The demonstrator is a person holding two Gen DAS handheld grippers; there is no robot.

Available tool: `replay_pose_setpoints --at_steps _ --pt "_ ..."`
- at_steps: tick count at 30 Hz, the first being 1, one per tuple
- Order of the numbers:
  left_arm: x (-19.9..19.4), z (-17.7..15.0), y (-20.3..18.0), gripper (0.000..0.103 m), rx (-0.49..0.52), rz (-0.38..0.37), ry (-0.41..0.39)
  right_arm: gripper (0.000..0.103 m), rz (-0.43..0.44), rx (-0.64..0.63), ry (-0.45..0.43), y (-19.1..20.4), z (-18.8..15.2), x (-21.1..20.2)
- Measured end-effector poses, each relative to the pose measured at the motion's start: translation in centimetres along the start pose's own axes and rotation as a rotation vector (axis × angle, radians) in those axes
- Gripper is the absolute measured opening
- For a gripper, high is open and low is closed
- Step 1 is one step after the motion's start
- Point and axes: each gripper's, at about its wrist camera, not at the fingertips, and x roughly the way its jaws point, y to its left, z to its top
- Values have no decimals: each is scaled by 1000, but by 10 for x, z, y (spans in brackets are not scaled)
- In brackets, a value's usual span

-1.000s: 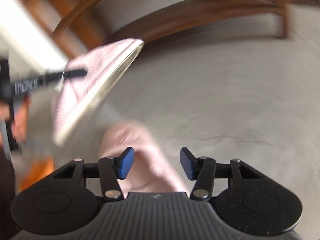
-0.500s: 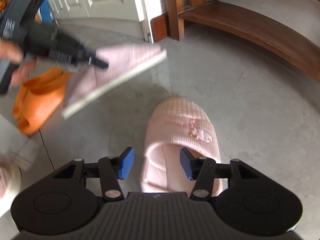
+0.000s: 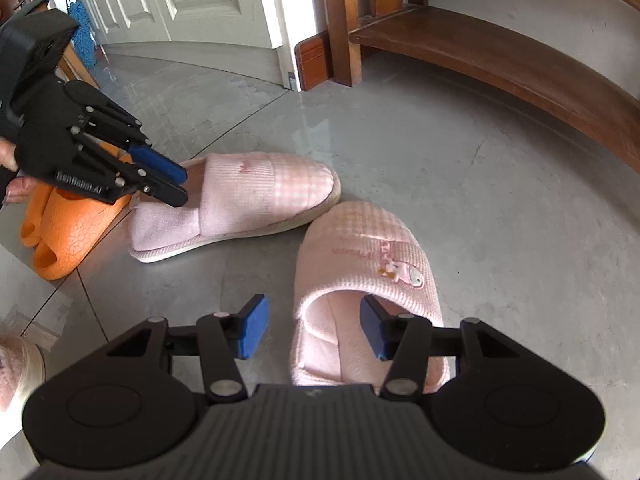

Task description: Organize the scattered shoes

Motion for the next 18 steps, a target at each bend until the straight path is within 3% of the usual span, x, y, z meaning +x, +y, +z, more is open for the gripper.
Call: replay_pose_setpoints --at_steps 1,3,5,6,7,8,10,11,18 --pt "5 2 2 54 -35 -8 2 55 -2 5 1 0 -1 0" --pt "24 7 10 50 -113 -16 9 55 -9 31 2 -3 -2 3" --pt "40 13 18 29 -162 -43 21 55 -16 42 -4 -4 0 3" --pt "47 16 21 23 -175 -57 26 55 -19 44 -8 -3 1 2" --pt "49 17 20 10 -137 -50 24 55 -22 45 -11 -3 0 2" --pt "48 19 18 5 -68 -52 18 55 -30 49 -16 -2 0 0" --pt "42 20 14 3 62 -66 13 55 -48 60 -21 -2 -2 -4" --pt "34 20 6 3 211 -64 6 55 -56 68 -21 -3 -4 -6" --pt "-19 -20 -24 4 929 -151 38 55 -93 124 -22 -5 -20 -21"
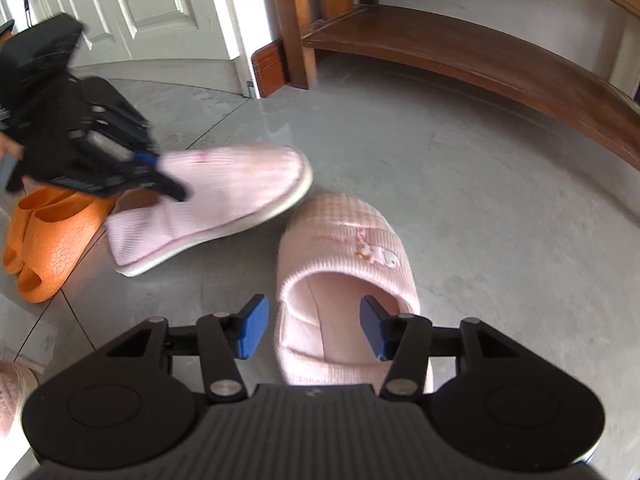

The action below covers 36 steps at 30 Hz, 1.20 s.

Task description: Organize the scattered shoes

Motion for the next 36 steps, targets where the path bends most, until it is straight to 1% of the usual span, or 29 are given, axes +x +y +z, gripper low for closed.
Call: replay_pose_setpoints --at_steps 2,4,5,6,7,8,10,12,15,17,18,19,21,24,25,27,28,29,31,33,34,35,36 --pt "-5 -6 -25 4 243 -18 14 55 -3 6 3 1 -3 -1" --pt "-4 -12 -40 4 401 -48 24 55 1 1 9 3 -5 -2" --pt "-1 -17 -51 5 529 -75 35 55 2 -3 13 5 -6 -3" --pt "4 -22 -58 7 635 -110 57 55 3 -12 18 6 -7 -3" --pt "7 -26 -62 9 692 -118 62 55 3 -21 25 8 -8 -3" --pt "9 -29 -64 15 740 -131 74 55 6 -28 33 9 -9 -3" --pt "14 -31 -62 22 754 -189 139 55 7 -36 40 12 -11 -5" --pt "11 -33 -55 24 730 -138 142 55 8 -37 39 13 -12 -6" --pt "1 -19 -35 25 531 -50 105 55 13 -15 32 11 -13 -6" --pt "-3 -3 -22 30 343 -23 47 55 34 22 28 6 -12 -3" --pt "-3 7 -16 31 249 -3 8 55 47 39 27 4 -11 -1" --pt "0 13 -13 32 181 16 -19 55 53 46 29 2 -11 1" --pt "9 24 -8 32 66 49 -67 55 83 80 31 -3 -5 8" --pt "26 39 -7 34 -26 50 -116 55 150 166 18 -11 -3 13" --pt "29 44 -5 38 -58 35 -123 55 170 194 14 -13 -3 14" --pt "39 58 -3 38 -161 27 -154 55 154 226 6 -16 -7 12" --pt "47 65 -4 39 -198 22 -155 55 147 242 4 -19 -10 9" --pt "58 75 -8 39 -216 33 -151 55 139 256 6 -21 -14 5" --pt "73 88 -15 39 -192 70 -122 55 123 269 8 -24 -19 1" --pt "99 100 -26 39 -152 123 -74 55 78 278 13 -30 -29 -9" --pt "107 103 -26 38 -139 139 -44 55 71 286 11 -32 -31 -11" --pt "115 105 -26 34 -128 160 -13 55 63 297 8 -34 -34 -13" --pt "124 109 -26 32 -120 195 24 55 52 320 1 -37 -39 -16"
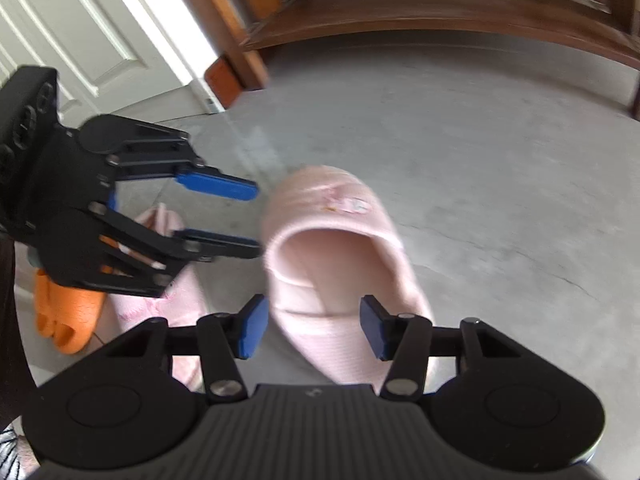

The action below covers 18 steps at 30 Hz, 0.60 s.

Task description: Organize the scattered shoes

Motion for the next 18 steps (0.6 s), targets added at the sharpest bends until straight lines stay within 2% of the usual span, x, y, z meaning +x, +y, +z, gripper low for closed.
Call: replay_pose_setpoints --at_steps 2,4,6,9,12,15,17,18 --pt "10 6 -2 18 11 35 40 55 -7 23 -11 -4 -4 -4" --pt "13 14 1 10 -43 72 66 55 -17 39 -27 -7 -9 -10" --pt "8 24 19 8 -222 64 74 55 -28 58 -45 -9 -15 -15" --pt "-2 26 60 8 -664 -39 126 55 -42 71 -67 -13 -16 -20" --pt "-21 27 75 8 -922 -53 98 55 -66 66 -97 -16 -16 -29" --pt "-38 13 87 11 -1290 -136 105 55 -96 78 -128 -23 -15 -39" --pt "-40 7 86 15 -1461 -190 87 57 -116 90 -142 -28 -16 -45" --pt "-40 10 84 15 -1475 -213 73 57 -125 97 -149 -30 -17 -48"
